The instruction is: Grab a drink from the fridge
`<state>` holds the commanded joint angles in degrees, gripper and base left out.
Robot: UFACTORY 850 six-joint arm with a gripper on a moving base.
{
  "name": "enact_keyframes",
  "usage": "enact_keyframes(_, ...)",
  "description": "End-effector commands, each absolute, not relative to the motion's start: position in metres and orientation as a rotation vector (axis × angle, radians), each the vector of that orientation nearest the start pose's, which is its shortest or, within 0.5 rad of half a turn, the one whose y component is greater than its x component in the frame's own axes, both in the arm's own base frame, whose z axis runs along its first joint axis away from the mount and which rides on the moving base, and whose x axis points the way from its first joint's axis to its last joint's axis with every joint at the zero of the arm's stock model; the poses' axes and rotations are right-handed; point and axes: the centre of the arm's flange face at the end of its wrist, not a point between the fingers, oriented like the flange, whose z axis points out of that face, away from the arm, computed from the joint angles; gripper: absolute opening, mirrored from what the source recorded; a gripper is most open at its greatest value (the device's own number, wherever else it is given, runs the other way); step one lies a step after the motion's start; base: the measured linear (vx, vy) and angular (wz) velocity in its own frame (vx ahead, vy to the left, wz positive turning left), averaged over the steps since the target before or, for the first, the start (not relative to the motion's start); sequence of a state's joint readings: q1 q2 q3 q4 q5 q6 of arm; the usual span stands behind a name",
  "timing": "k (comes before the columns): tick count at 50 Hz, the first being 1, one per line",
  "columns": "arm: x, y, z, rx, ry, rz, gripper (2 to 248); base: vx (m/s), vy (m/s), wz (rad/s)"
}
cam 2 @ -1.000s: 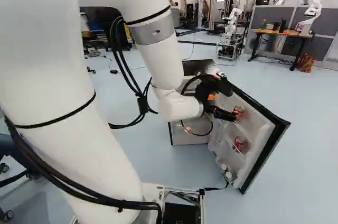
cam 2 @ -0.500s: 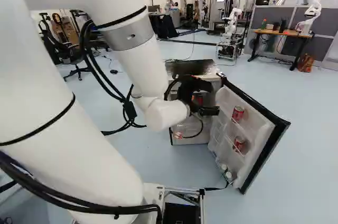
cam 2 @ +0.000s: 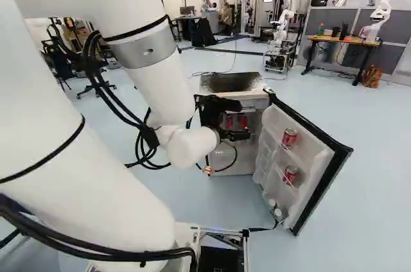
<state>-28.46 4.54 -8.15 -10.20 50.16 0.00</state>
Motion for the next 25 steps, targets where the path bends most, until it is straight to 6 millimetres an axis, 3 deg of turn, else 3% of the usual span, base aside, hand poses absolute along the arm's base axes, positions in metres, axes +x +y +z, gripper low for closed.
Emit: enact_keyframes(25, 0.281, -0.133, 0.306, -2.871, 0.420, -1.596, 247, 0.000, 0.000, 0.000)
